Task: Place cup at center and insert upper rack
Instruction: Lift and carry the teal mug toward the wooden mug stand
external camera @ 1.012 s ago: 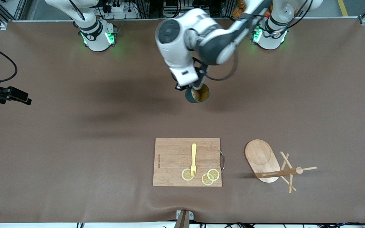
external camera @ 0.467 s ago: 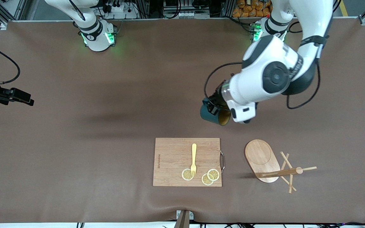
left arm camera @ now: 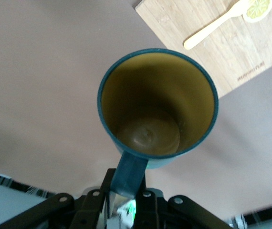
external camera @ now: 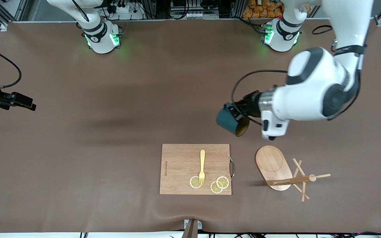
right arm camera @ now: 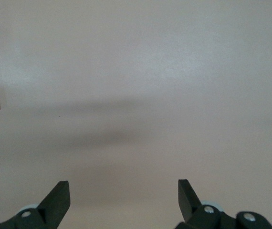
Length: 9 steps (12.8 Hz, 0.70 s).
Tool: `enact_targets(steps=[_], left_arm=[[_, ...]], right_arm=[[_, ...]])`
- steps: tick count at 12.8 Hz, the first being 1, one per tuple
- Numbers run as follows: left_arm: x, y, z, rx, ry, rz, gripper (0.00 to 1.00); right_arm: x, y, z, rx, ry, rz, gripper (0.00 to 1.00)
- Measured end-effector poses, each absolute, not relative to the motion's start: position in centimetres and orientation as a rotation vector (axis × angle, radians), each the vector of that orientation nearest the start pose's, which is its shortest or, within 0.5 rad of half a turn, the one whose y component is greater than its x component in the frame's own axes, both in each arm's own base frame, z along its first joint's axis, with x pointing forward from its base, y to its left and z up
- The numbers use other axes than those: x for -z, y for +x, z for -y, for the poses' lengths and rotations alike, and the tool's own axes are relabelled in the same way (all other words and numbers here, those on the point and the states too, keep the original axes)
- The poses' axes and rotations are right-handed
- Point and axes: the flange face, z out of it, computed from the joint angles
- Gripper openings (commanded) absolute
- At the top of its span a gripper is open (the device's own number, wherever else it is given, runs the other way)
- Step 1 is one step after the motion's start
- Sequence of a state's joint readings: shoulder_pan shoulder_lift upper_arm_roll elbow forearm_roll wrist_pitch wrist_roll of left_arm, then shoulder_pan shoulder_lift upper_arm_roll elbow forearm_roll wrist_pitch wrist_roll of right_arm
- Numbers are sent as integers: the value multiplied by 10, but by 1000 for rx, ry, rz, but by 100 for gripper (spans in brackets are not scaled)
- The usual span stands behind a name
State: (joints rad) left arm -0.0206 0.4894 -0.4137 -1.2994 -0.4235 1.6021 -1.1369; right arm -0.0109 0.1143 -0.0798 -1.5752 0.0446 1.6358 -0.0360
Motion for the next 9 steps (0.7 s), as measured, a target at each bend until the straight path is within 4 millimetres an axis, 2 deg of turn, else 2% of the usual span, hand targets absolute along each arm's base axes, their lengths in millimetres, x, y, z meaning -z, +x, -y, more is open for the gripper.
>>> enact_targets(steps=[2,5,7,9], left_arm=[[-488,630,229,-1070,-3129,1250,0],[-472,648,175,-1385,-3118,1373,0],[-456,661,138,-1467,-3130,1426,0],[-452,667,112,-1458,-3191,1415,0]], right_arm=[[-563,589,47,-79,-3100,-91,100],[-563,589,47,-79,-3100,-93,100],[-562,589,47,-80,-3100,-93,100],[-562,589,48,-80,-3100,-94,100]])
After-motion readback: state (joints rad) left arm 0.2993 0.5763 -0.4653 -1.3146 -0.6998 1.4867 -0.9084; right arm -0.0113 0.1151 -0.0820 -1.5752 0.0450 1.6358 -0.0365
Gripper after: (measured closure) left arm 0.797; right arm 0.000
